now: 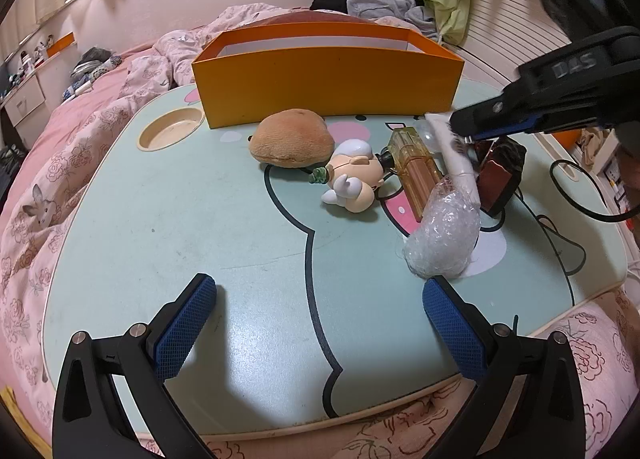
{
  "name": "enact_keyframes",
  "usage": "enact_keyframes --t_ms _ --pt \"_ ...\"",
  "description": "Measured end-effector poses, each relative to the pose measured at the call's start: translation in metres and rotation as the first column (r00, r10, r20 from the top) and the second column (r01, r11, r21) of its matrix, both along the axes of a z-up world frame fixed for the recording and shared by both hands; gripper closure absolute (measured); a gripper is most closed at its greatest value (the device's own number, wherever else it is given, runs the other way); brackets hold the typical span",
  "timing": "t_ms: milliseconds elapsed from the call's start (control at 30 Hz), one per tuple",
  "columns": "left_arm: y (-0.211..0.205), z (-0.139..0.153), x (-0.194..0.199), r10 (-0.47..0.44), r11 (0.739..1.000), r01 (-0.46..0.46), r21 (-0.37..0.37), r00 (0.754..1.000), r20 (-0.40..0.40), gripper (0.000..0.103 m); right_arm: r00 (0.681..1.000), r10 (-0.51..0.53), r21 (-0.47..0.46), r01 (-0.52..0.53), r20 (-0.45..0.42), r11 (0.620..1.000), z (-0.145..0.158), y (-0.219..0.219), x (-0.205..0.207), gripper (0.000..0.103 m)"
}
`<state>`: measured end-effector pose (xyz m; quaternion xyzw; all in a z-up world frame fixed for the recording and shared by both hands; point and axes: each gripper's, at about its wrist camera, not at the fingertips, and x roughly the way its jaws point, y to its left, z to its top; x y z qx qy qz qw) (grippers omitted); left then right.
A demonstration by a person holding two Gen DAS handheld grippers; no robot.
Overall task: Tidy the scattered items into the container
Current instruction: 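Grasp the white tube in the box with the right gripper, lift it out, then set the white tube on the table beside the perfume bottle, open right gripper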
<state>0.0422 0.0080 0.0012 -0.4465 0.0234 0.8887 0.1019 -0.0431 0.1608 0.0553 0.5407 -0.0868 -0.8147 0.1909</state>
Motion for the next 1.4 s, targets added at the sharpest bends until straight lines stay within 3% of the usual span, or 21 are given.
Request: enact_keyframes --t_ms 167,333,567,767,967,1067,1167,1267,1367,1400 --pt "0.000 0.000 0.000 0.000 1.000 0.000 0.000 1.000 0.000 0.000 0.993 -0.046 -0.073 0.038 -0.112 0.997 0.014 0.019 0.032 0.050" --pt "0.000 0.000 0.000 0.000 1.000 0.000 -0.001 1.000 0.001 0.000 0.974 -0.066 0.025 0.073 -0.215 0.997 0.006 0.026 0.077 0.047" --pt "0.000 0.001 -0.001 0.003 1.000 -0.003 -0.003 1.000 0.003 0.000 0.964 -0.118 0.165 0.160 -0.238 0.973 -0.032 0.021 0.104 0.047" --pt "0.000 0.000 -0.002 0.006 1.000 -0.006 -0.007 1.000 0.006 0.000 0.963 -0.089 0.307 0.168 -0.255 0.937 -0.041 0.004 0.101 0.031" --pt "-0.002 0.007 -0.005 0.009 1.000 -0.009 -0.008 0.999 0.038 0.000 0.961 -0.104 0.274 0.176 -0.258 0.945 -0.044 0.010 0.102 0.026" --pt "-0.011 0.031 -0.004 0.014 1.000 -0.014 0.019 1.000 -0.014 0.000 0.958 -0.118 0.236 0.182 -0.262 0.954 -0.042 0.016 0.104 0.026" --pt "-0.014 0.078 -0.013 -0.025 0.994 0.033 0.102 0.996 -0.083 0.000 0.957 -0.122 0.222 0.184 -0.264 0.958 -0.041 0.017 0.106 0.026" --pt "-0.001 0.123 -0.039 -0.069 0.986 0.089 0.138 0.987 -0.145 0.000 0.957 -0.123 0.220 0.184 -0.264 0.958 -0.041 0.017 0.106 0.026" --pt "0.031 0.147 -0.093 -0.127 0.984 0.141 0.109 0.984 -0.123 0.001 0.956 -0.126 0.210 0.185 -0.265 0.960 -0.040 0.018 0.107 0.026" --pt "0.043 0.147 -0.109 -0.144 0.983 0.154 0.102 0.985 -0.098 0.005 0.956 -0.127 0.206 0.185 -0.265 0.961 -0.039 0.018 0.107 0.026"
